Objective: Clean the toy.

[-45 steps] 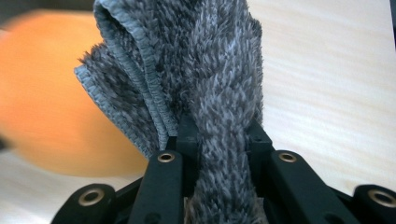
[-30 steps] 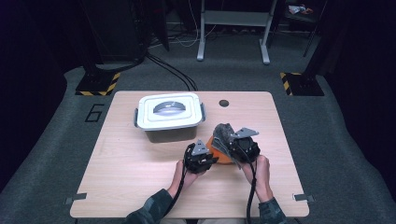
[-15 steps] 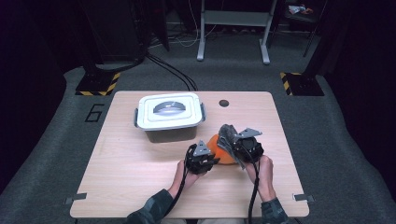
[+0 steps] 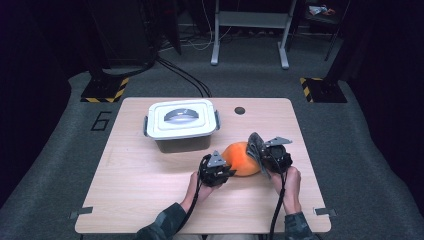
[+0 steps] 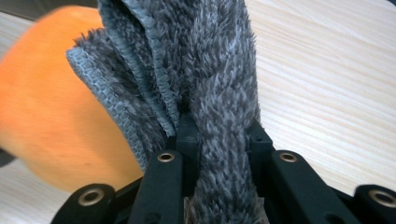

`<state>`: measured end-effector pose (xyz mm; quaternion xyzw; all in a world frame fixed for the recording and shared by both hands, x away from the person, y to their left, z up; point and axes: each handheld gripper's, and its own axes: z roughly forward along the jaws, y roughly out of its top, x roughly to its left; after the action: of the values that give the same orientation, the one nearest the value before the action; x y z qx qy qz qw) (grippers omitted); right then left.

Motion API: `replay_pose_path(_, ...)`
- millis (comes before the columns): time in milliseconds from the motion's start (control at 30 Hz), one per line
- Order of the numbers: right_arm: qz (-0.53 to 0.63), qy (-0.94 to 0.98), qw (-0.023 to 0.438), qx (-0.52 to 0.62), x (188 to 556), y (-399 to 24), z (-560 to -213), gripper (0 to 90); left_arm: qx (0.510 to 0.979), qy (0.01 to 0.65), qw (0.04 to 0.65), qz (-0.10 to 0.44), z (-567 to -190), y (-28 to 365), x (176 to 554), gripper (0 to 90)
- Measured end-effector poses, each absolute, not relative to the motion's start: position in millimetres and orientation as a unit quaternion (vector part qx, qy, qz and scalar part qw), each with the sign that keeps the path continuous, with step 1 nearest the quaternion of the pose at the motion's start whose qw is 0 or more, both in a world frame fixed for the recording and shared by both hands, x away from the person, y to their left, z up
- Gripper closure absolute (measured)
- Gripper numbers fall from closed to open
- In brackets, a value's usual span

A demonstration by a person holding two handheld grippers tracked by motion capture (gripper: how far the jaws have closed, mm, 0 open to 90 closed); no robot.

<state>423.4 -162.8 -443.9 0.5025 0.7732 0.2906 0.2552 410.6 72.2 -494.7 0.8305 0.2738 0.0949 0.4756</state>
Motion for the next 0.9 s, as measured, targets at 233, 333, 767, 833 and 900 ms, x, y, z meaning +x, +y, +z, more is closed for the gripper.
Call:
replay_pose_path(233,0.281,0.769,0.248,0.517,426.3,-171.8,-451.1,73.8,0.832,0.273,0.475,0.091,-495.1,70.9,410.9,78.1)
replay_pose_path(333,0.278,0.769,0.244,0.521,427.4,-174.3,-452.8,73.8,0.832,0.270,0.475,0.095,-495.4,71.6,411.2,78.2)
replay_pose_path(767,0.258,0.770,0.230,0.536,437.2,-182.9,-468.2,73.8,0.831,0.272,0.477,0.088,-497.5,73.6,411.5,78.2)
replay_pose_path(833,0.257,0.771,0.224,0.537,439.0,-183.8,-470.6,73.8,0.831,0.272,0.477,0.090,-497.8,73.3,411.3,78.1)
replay_pose_path(900,0.251,0.772,0.220,0.541,440.5,-184.7,-472.9,73.8,0.832,0.269,0.476,0.093,-497.8,72.9,411.7,78.2)
